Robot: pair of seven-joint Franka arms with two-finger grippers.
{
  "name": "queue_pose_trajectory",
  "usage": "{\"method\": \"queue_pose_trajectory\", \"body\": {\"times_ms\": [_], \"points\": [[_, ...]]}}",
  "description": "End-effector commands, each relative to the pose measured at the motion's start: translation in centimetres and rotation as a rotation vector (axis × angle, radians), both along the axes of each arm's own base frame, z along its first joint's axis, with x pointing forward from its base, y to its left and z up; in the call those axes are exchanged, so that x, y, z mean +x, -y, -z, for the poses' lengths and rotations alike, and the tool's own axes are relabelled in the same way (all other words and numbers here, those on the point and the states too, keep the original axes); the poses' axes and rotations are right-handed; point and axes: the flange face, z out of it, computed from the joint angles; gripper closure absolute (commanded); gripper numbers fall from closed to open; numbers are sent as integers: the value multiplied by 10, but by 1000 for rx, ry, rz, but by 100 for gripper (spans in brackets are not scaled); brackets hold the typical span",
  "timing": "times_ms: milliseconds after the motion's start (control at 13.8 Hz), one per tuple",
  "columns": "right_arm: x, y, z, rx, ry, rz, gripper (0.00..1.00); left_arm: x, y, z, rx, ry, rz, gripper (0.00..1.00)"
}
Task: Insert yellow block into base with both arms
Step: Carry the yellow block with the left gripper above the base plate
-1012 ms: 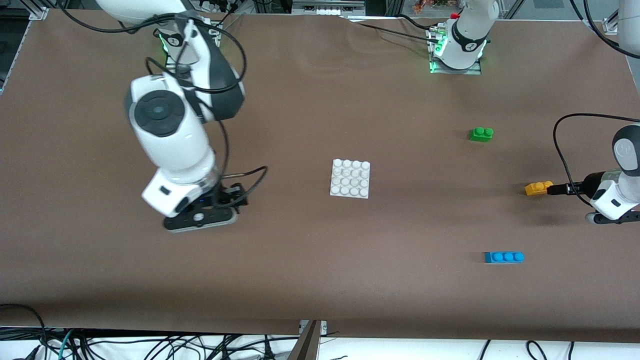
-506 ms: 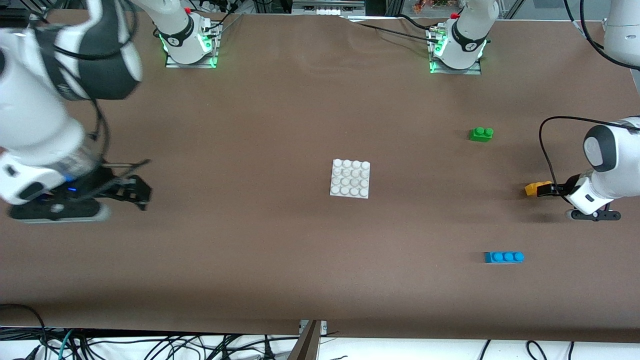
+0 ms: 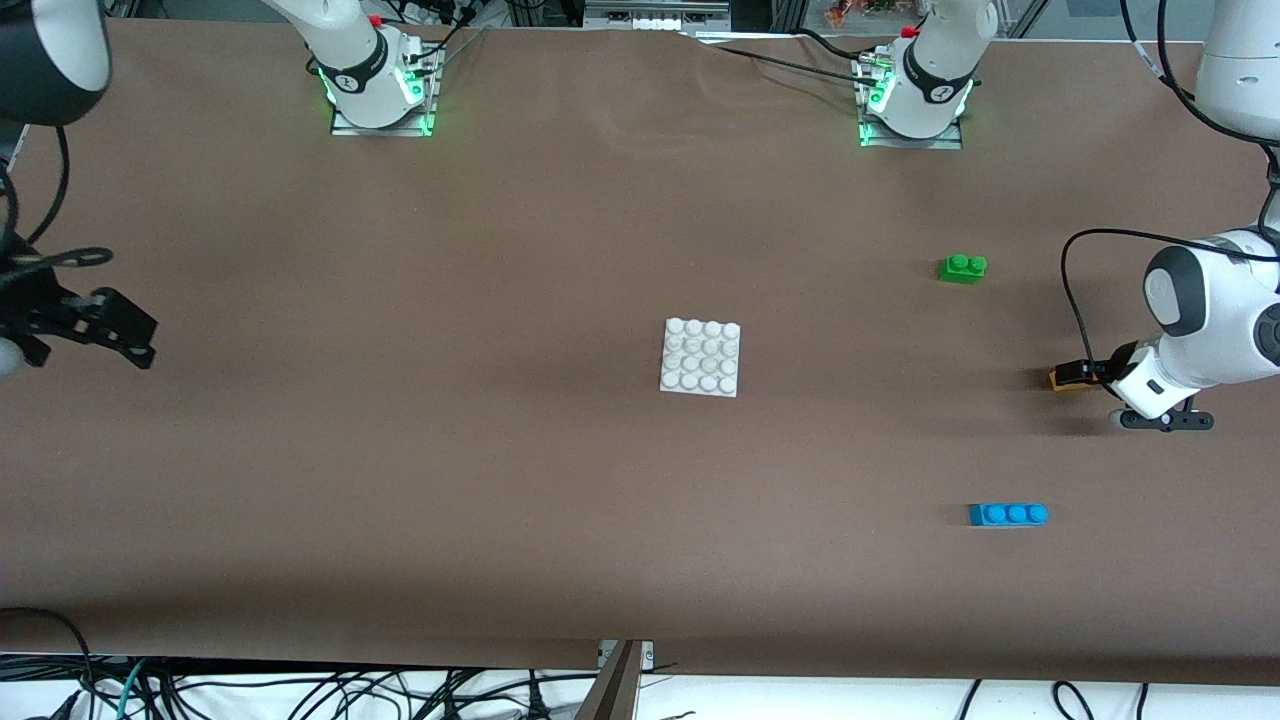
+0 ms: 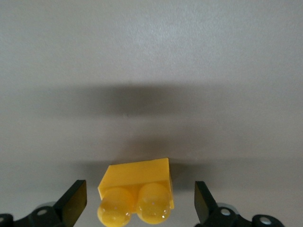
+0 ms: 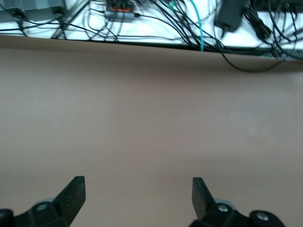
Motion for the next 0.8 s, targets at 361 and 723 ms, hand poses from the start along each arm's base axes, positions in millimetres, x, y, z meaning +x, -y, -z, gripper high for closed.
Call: {"method": "queue_pose_trajectory", "body": {"times_ms": [361,723], "points": [[-40,44,11,33,-65,-5,0,-19,-8,20,-15,30,-27,2],[-47,55,7,26,-98,-56,0,-21,-7,23,-19,22,-20,76]]}}
